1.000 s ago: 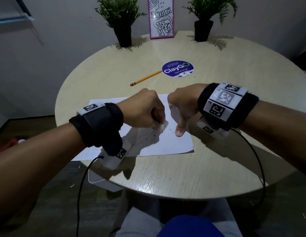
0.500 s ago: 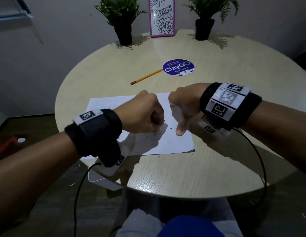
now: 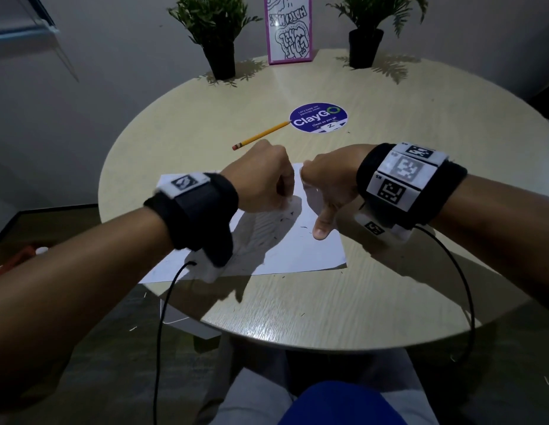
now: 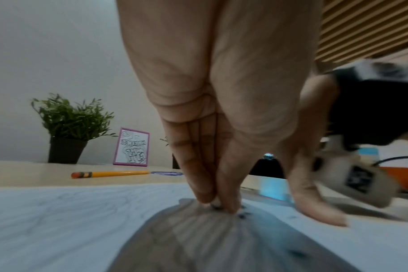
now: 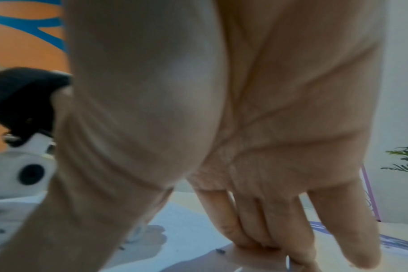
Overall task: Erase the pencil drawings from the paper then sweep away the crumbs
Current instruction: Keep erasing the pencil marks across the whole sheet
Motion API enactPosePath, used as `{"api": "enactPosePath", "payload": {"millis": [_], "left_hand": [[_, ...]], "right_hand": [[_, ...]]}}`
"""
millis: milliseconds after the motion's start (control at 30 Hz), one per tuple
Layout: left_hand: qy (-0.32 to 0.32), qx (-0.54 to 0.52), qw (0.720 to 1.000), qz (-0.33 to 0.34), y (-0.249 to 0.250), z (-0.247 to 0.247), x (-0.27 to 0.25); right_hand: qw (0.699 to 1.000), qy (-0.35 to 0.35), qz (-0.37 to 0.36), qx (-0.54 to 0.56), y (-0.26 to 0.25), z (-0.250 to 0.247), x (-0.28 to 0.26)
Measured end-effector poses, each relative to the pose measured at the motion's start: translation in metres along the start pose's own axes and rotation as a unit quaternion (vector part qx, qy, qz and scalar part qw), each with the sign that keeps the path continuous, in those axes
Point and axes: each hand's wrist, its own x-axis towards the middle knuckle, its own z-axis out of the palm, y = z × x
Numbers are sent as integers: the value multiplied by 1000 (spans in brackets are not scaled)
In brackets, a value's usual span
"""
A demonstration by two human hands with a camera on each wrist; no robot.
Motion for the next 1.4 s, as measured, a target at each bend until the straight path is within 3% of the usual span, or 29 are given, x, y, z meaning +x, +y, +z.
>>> {"api": "enactPosePath", "payload": {"millis": [67, 200, 400, 700, 833, 1000, 1133, 1400], "left_hand": [[-3, 2, 1000, 19, 5, 3, -16], [-78, -16, 996, 40, 8, -7, -22], [6, 43, 999, -2, 0, -12, 20], [-22, 13, 999, 41, 5, -1, -18], [-85, -22, 995, 42, 6, -7, -24], [-17, -15, 1000, -12, -8, -16, 13], [-26, 12, 1000, -11, -10, -12, 15], [-69, 6, 996, 46, 5, -2, -32]], "right_hand": [[1000, 2, -5, -3, -1, -1, -1], [1000, -5, -13, 11, 0, -3, -2], [1000, 4, -9, -7, -3, -3, -8], [1000, 0, -5, 9, -3, -4, -4], [1000, 0, -7, 8, -2, -5, -7], [1000, 1, -2, 10, -5, -6, -11], [1000, 1, -2, 8, -4, -5, -10], [1000, -1, -7, 10, -2, -4, -7]]}}
